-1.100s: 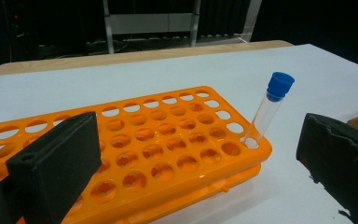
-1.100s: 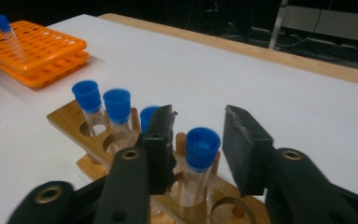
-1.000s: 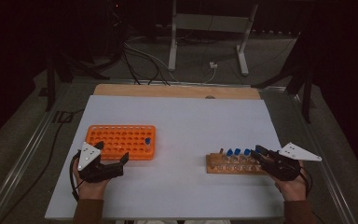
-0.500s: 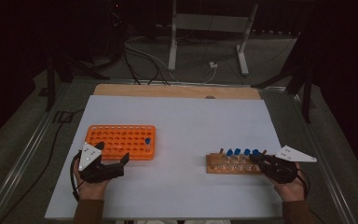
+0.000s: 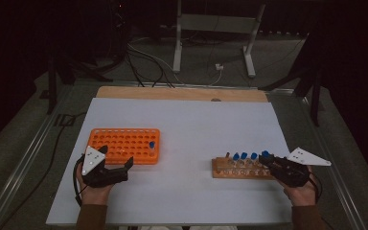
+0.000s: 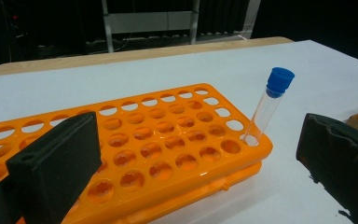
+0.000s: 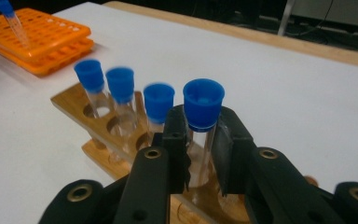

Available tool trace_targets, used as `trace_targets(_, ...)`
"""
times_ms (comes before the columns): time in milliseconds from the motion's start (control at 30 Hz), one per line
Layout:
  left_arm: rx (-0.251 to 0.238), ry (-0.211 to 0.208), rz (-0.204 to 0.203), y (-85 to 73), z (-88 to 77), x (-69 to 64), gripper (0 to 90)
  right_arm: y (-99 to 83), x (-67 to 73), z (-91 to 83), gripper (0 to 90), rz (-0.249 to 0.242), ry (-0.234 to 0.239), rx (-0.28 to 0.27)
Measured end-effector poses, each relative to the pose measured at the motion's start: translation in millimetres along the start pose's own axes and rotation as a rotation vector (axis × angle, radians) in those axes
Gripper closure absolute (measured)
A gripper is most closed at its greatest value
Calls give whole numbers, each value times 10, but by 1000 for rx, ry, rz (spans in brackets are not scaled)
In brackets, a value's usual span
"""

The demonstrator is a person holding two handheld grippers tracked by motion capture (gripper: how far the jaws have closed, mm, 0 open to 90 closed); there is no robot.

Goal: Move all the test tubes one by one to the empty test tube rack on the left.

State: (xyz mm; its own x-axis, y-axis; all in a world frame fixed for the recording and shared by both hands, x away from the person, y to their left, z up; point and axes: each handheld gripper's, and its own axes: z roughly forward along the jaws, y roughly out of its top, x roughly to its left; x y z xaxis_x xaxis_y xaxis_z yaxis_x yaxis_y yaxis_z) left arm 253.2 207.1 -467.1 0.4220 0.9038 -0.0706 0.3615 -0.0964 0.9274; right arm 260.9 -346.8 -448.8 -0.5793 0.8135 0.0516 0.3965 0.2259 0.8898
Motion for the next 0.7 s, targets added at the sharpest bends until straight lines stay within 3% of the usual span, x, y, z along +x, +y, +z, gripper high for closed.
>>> trace_targets(700, 9, -3, 9, -10, 31, -23, 9, 297, -18, -144, 762, -3, 7, -40)
